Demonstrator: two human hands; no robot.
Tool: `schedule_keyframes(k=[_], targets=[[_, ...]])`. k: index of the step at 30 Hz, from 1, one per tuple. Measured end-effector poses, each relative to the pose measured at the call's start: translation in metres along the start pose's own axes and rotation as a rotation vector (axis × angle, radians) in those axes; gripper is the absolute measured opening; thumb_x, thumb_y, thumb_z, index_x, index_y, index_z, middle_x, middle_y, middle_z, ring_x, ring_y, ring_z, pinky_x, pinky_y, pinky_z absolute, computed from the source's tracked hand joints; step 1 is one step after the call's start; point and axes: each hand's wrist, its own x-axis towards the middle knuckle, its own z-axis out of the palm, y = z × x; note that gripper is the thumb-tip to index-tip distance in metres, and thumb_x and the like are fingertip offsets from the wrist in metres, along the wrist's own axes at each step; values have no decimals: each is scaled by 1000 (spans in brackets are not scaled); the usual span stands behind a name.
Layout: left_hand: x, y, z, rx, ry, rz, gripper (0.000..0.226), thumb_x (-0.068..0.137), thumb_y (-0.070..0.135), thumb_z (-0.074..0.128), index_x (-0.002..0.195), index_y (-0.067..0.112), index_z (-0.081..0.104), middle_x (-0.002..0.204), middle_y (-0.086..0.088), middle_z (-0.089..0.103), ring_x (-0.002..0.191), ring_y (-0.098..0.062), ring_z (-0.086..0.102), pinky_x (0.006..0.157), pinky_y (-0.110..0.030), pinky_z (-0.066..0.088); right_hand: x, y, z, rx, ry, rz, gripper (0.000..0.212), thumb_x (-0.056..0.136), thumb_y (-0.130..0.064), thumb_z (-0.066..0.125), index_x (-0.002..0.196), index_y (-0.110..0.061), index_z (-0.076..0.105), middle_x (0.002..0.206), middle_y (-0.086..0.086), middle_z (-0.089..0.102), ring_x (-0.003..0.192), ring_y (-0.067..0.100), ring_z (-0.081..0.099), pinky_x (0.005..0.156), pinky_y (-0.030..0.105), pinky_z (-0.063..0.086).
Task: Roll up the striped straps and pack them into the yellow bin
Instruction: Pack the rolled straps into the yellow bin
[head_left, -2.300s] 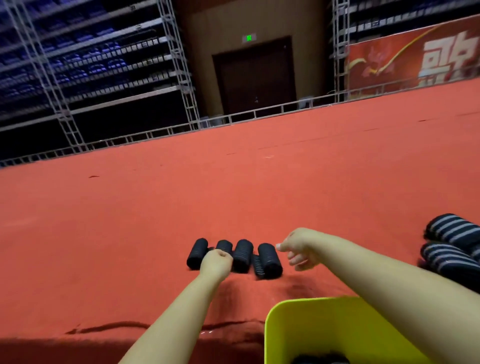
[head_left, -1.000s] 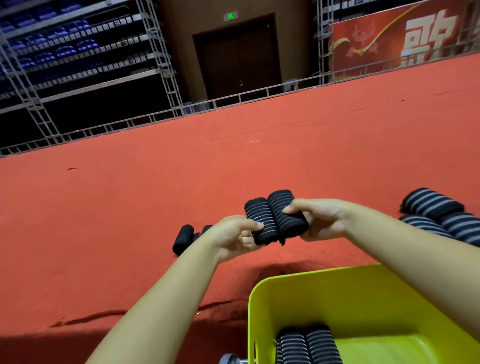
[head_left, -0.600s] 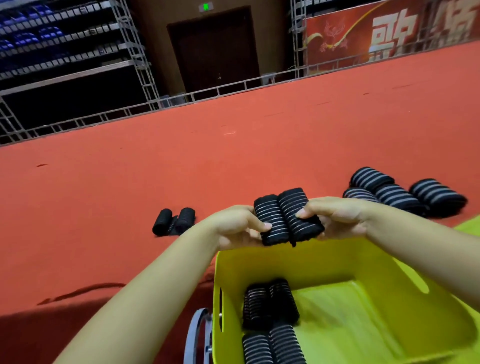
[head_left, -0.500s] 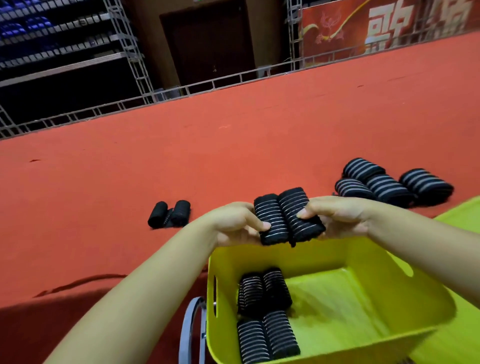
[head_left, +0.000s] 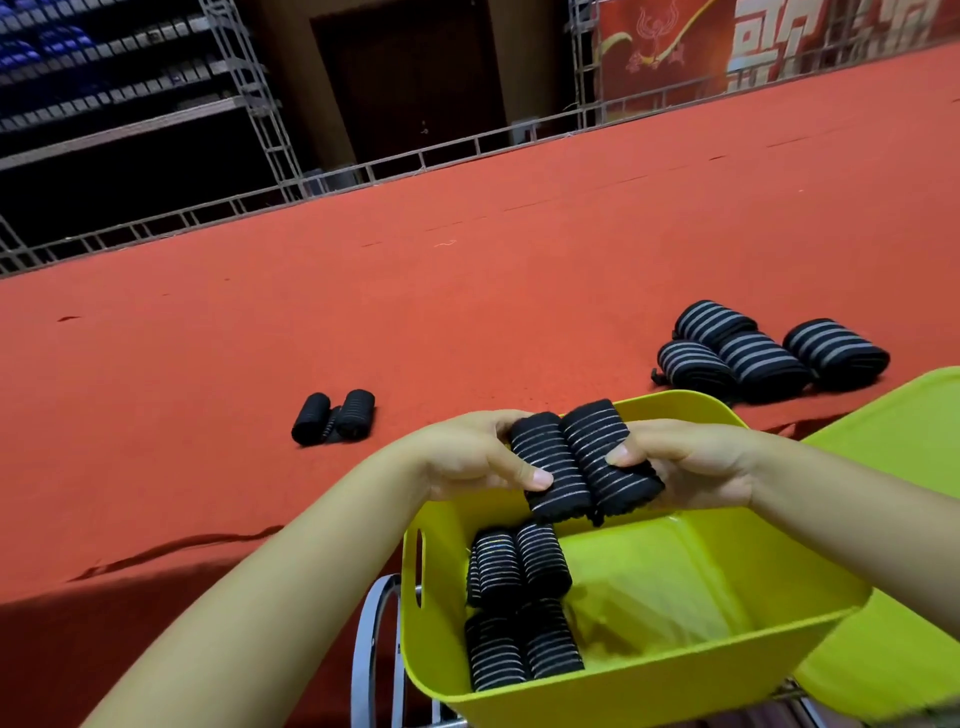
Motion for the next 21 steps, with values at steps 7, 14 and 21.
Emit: schedule_keyframes(k=[7,14,21], targets=[[15,-7,11,315,118,-72,64,55,21,85,114,12,61,112,-7,70,109,-23,64,103,-41,45,-8,9,-11,-22,-67,101,64,57,-22,71,116,-8,52,106,12,62,89,23,61,77,33,49],[42,-29,23,394,87,-243,25,75,12,80,96,14,65,100,-11,70,93,-27,68,88,-43,55,-13,10,-13,-216,305,128,21,80,-8,67,89,-9,49,81,10,61,73,21,61,66,27,48],[88,-41,43,708,99,-333,45,84,26,74,124,12,59,120,-7,64,109,-24,61,92,-34,50,-15,13,-16,-163,344,72,13,87,-3,60,82,-11,51,75,7,59,60,13,58,49,19,45]])
